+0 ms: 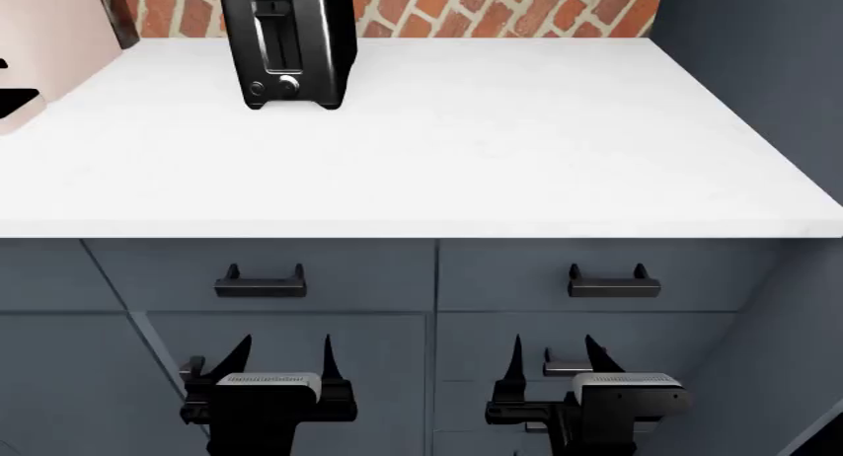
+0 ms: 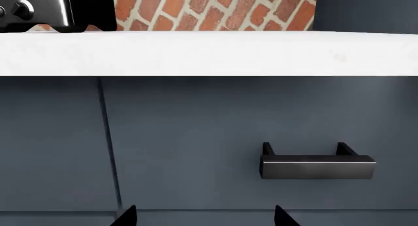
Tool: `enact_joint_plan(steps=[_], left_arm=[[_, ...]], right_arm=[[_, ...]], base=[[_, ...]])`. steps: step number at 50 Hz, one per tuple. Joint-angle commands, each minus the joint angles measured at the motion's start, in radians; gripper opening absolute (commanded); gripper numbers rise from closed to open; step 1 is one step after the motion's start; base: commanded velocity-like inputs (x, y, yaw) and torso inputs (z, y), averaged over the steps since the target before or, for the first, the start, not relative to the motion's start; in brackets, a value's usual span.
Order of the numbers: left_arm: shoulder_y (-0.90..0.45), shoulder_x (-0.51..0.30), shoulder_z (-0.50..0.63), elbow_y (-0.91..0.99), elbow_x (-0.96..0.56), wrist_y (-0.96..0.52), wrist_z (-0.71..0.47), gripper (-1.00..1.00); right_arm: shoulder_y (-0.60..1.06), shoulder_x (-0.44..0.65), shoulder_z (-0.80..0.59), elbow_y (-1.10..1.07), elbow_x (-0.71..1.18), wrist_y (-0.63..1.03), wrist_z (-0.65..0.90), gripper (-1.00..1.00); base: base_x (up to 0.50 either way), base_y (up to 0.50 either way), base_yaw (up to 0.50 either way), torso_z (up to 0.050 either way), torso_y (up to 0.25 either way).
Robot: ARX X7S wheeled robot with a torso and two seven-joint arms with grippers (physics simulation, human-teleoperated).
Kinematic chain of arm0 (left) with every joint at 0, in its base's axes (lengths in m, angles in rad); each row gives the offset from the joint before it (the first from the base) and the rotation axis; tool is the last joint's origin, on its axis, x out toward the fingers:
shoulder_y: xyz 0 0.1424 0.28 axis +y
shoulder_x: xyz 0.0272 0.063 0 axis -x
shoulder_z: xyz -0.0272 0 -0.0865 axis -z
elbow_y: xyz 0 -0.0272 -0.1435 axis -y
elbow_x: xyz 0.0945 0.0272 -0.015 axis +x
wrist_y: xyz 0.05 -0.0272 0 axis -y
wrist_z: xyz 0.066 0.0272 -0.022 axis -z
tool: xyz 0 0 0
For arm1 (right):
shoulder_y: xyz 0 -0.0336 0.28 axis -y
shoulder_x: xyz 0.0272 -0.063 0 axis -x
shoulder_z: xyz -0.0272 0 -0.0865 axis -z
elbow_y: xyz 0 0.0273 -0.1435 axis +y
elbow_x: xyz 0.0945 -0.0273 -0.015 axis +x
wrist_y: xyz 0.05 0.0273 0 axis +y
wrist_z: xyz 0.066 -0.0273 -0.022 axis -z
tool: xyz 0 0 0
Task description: Push down the lever of the toaster to turn it on.
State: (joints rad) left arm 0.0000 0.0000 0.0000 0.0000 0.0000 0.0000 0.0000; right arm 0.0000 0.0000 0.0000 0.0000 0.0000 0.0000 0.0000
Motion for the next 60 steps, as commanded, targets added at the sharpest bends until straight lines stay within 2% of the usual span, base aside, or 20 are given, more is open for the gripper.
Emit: enact_joint_plan(steps=[1, 11, 16, 18, 21, 23, 25, 28, 32, 35, 39, 44, 54, 60], left_arm=[[0.000, -0.015, 0.019, 0.000, -0.018, 0.000, -0.018, 1.00], [0.010, -0.053, 0.060, 0.113, -0.032, -0.072, -0.041, 1.00], [0.000, -0.077, 0.067, 0.234, -0.058, -0.193, -0.029, 1.00], [-0.025, -0.093, 0.059, 0.300, -0.084, -0.289, -0.019, 1.00], [-0.093, -0.126, 0.044, 0.404, -0.126, -0.457, 0.000, 1.00], [-0.114, -0.135, 0.040, 0.427, -0.137, -0.497, 0.004, 1.00], [-0.198, -0.157, 0.014, 0.493, -0.188, -0.638, 0.020, 1.00], [-0.292, -0.173, -0.013, 0.541, -0.244, -0.774, 0.031, 1.00], [-0.387, -0.191, -0.025, 0.554, -0.274, -0.866, 0.037, 1.00], [-0.518, -0.208, -0.028, 0.519, -0.293, -0.938, 0.045, 1.00], [-0.630, -0.212, -0.032, 0.450, -0.309, -0.979, 0.056, 1.00], [-0.697, -0.209, -0.035, 0.396, -0.317, -1.001, 0.056, 1.00], [-0.697, -0.204, -0.040, 0.398, -0.324, -1.002, 0.045, 1.00], [-0.690, -0.202, -0.040, 0.396, -0.328, -0.995, 0.044, 1.00]], right_arm=[[0.000, 0.015, -0.023, 0.002, 0.012, -0.003, 0.021, 1.00], [0.007, 0.047, -0.057, -0.061, 0.045, 0.034, 0.057, 1.00], [0.032, 0.061, -0.070, -0.120, 0.055, 0.099, 0.065, 1.00], [0.047, 0.068, -0.076, -0.149, 0.059, 0.135, 0.065, 1.00], [0.092, 0.083, -0.076, -0.208, 0.067, 0.220, 0.065, 1.00], [0.126, 0.093, -0.071, -0.245, 0.080, 0.280, 0.062, 1.00], [0.168, 0.101, -0.063, -0.277, 0.106, 0.352, 0.054, 1.00], [0.253, 0.118, -0.047, -0.307, 0.140, 0.459, 0.046, 1.00], [0.335, 0.137, -0.033, -0.315, 0.160, 0.537, 0.043, 1.00], [0.432, 0.161, -0.028, -0.316, 0.170, 0.611, 0.037, 1.00], [0.531, 0.176, -0.019, -0.289, 0.182, 0.664, 0.032, 1.00], [0.612, 0.190, -0.024, -0.255, 0.188, 0.707, 0.024, 1.00], [0.614, 0.203, -0.033, -0.243, 0.193, 0.717, 0.019, 1.00], [0.606, 0.208, -0.042, -0.244, 0.193, 0.711, 0.018, 1.00]], base=[[0.00, 0.00, 0.00, 0.000, 0.000], [0.00, 0.00, 0.00, 0.040, 0.005], [0.00, 0.00, 0.00, 0.050, 0.005], [0.00, 0.00, 0.00, 0.050, 0.009], [0.00, 0.00, 0.00, 0.050, 0.008], [0.00, 0.00, 0.00, 0.050, 0.008], [0.00, 0.00, 0.00, 0.050, 0.008], [0.00, 0.00, 0.00, 0.050, 0.007], [0.00, 0.00, 0.00, 0.050, 0.008], [0.00, 0.00, 0.00, 0.050, 0.007], [0.00, 0.00, 0.00, 0.050, 0.007], [0.00, 0.00, 0.00, 0.046, 0.006], [0.00, 0.02, 0.00, 0.001, 0.000], [0.00, 0.42, 0.00, 0.000, 0.000]])
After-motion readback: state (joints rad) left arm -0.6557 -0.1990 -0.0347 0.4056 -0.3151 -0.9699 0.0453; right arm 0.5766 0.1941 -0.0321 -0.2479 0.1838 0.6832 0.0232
